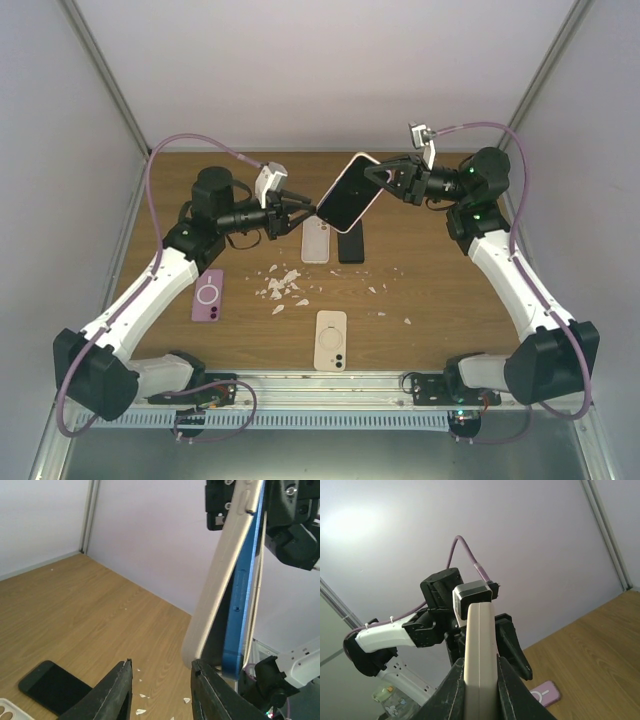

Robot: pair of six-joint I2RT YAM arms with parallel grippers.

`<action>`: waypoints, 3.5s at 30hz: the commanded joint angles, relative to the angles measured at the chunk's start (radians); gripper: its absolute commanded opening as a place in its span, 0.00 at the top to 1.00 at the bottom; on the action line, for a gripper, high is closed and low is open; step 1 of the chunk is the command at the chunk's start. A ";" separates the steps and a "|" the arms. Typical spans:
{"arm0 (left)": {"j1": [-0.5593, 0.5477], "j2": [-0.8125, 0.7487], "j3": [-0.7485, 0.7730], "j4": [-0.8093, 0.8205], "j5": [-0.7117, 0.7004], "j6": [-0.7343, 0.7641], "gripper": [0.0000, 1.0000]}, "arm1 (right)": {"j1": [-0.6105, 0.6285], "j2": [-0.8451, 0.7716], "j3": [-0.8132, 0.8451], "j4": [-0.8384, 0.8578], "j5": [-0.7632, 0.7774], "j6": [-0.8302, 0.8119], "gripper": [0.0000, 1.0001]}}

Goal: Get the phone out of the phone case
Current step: Adjust the phone, then remove the phone case from the phone.

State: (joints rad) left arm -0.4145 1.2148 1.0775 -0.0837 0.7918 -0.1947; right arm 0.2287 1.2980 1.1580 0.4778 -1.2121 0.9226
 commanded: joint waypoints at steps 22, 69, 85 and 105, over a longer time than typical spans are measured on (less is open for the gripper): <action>0.064 -0.052 -0.067 0.246 0.375 -0.154 0.45 | -0.010 -0.043 0.023 0.076 -0.084 0.078 0.99; 0.020 0.042 -0.050 0.159 0.103 -0.127 0.62 | 0.081 -0.021 -0.058 0.466 -0.132 0.369 0.99; 0.009 0.042 -0.062 0.344 0.239 -0.285 0.67 | 0.147 0.036 -0.075 0.398 -0.092 0.317 0.99; -0.025 0.052 -0.153 0.584 0.315 -0.518 0.79 | 0.231 0.120 -0.066 0.366 -0.073 0.279 1.00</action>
State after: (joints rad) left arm -0.4110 1.2469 0.9447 0.3744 1.1675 -0.6296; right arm 0.3752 1.4014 1.0843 0.8505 -1.2423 1.2194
